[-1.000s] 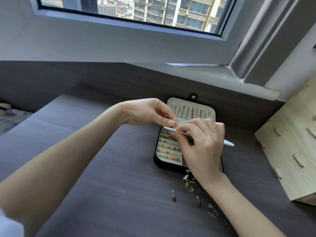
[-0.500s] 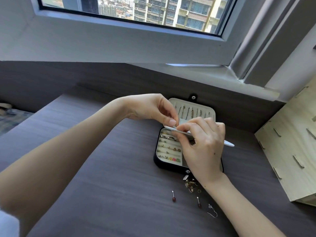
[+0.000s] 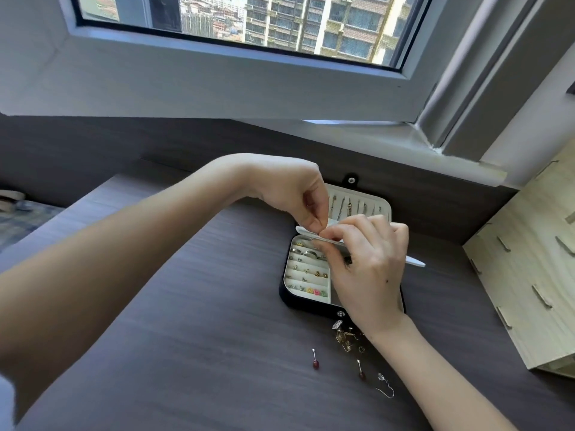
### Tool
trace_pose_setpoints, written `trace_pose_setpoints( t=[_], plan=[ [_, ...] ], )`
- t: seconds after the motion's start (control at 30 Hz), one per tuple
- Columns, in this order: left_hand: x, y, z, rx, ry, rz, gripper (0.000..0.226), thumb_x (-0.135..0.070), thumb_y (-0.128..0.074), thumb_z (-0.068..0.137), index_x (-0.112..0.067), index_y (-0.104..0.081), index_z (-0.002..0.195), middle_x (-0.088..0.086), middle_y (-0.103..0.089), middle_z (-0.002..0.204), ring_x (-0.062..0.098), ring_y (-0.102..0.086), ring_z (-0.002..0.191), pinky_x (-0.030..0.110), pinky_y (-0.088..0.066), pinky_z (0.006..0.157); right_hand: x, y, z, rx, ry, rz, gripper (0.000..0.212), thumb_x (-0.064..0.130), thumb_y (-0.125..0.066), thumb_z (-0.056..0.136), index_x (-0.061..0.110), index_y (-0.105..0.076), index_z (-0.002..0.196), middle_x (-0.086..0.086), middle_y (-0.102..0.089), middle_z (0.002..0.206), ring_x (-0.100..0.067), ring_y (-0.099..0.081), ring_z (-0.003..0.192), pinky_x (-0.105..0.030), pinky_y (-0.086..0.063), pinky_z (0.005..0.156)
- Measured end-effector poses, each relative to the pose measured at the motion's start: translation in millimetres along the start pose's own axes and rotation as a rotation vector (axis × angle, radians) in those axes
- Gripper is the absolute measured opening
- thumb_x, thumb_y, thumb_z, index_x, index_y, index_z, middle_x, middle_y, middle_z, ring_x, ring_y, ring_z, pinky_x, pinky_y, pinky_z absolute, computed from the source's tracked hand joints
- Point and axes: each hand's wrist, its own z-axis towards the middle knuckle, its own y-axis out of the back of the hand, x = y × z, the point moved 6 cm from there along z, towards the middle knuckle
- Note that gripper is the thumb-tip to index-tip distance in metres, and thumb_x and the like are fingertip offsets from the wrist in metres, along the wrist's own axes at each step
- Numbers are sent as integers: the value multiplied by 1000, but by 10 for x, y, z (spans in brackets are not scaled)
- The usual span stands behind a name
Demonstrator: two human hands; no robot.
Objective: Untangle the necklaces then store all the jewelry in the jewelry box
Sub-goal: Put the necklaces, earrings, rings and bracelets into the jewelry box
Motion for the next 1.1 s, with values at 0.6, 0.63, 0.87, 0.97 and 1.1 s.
trace_pose_setpoints(
  t=[0.6, 0.63, 0.87, 0.97, 1.1],
  plan=[
    [146, -43, -140, -43, 146, -250, 4, -24, -71, 82, -20, -72, 82, -7, -69, 80, 1, -60, 73, 22, -48, 78, 30, -16, -7, -61, 48, -47, 16, 27, -75, 80, 14, -68, 73, 4, -65, 74, -16, -53, 72, -31, -29, 71],
    [148, -31, -145, -47, 156, -252, 7, -25, -69, 84, -20, -73, 85, -7, -71, 82, 1, -60, 75, 22, -48, 80, 25, -14, -6, -61, 44, -42, 16, 27, -74, 80, 14, -68, 73, 4, -65, 75, -16, -53, 73, -31, -29, 71],
    [143, -64, -149, -48, 168, -204, 7, -29, -65, 87, -27, -70, 82, -14, -68, 78, -4, -58, 70, 17, -46, 74, 22, -17, -2, -53, 48, -33, 17, 28, -73, 81, 13, -69, 74, 3, -65, 76, -14, -51, 75, -31, -29, 72],
    [129, -56, -137, -73, 158, -173, 7, -29, -65, 87, -27, -70, 83, -13, -68, 78, -3, -58, 69, 18, -46, 71, 15, -9, 7, -56, 40, -34, 17, 29, -72, 82, 13, -69, 74, 3, -65, 75, -14, -50, 75, -30, -27, 72],
    [111, -58, -129, -51, 155, -117, 8, -29, -63, 89, -26, -69, 85, -10, -68, 82, -1, -58, 71, 19, -47, 72, 13, -5, 15, -59, 47, -37, 18, 29, -70, 83, 14, -68, 74, 4, -65, 75, -15, -50, 75, -30, -27, 73]
  ],
)
